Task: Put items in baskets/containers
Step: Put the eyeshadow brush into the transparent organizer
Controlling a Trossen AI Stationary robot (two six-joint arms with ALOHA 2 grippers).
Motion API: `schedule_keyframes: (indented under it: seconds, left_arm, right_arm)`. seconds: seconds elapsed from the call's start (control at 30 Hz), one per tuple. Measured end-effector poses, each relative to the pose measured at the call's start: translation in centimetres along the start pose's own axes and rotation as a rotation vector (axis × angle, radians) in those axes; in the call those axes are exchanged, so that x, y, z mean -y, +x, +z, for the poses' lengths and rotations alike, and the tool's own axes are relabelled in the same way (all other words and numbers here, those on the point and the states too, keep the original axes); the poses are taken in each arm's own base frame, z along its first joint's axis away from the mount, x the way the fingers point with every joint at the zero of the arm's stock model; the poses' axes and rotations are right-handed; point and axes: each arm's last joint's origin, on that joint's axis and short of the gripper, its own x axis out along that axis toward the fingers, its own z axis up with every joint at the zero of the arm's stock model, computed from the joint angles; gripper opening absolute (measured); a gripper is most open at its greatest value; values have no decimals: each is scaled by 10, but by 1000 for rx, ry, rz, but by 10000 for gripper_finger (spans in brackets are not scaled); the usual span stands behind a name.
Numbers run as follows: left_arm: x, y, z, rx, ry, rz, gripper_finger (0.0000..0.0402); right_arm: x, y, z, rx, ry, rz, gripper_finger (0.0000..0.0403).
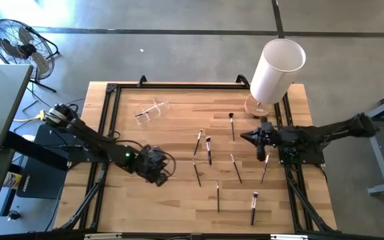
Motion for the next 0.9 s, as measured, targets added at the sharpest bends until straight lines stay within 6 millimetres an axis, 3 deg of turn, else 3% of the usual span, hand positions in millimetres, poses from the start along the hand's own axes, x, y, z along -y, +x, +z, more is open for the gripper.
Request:
schedule_keyframes:
  seconds: [0.23,0.47,0.67,0.9]
  left_arm:
    - [-45,-23,-20,20,38,-44,0]
    - [-86,-49,-32,113,126,-138,0]
    - [-105,-69,-33,183,152,-195,0]
    - [-118,-86,-32,230,168,-257,0]
  right_arm:
    - [-40,55,32,-261,17,-287,0]
    - [-61,121,34,-537,125,-638,0]
    - [-44,162,12,-550,368,-940,13]
    - [-4,180,4,-531,483,-1105,77]
